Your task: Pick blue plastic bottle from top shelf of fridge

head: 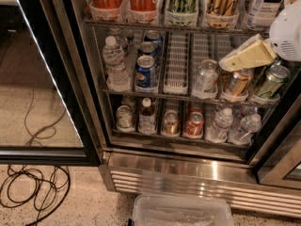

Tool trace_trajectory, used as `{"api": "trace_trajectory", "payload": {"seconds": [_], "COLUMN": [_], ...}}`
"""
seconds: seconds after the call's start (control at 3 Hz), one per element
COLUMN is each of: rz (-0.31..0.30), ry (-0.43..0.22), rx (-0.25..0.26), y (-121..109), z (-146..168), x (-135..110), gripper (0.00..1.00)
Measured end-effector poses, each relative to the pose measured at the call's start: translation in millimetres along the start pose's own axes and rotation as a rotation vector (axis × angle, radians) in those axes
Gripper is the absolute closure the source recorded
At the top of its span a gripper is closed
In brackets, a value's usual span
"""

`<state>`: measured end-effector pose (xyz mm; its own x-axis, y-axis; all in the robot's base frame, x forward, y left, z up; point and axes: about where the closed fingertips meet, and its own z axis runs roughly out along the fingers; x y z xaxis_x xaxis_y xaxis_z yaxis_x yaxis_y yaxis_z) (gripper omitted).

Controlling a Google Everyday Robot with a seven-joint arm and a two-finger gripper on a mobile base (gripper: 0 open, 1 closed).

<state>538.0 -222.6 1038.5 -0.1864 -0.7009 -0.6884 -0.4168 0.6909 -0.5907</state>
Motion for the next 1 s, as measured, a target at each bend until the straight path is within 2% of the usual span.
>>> {"api": "trace_trajectory", "payload": {"seconds": [0.33, 0.67, 1.0], "rz": [0.000, 0.056, 0.154], "ry": [0.000, -0.012, -0.026], "rx": [0.000, 0.012, 0.076], "y": [0.0, 2.6, -2.6], "z": [0.0, 0.2, -6.4], "x": [0.0, 1.3, 8.7], "gripper": [0.00, 0.00, 0.00]}}
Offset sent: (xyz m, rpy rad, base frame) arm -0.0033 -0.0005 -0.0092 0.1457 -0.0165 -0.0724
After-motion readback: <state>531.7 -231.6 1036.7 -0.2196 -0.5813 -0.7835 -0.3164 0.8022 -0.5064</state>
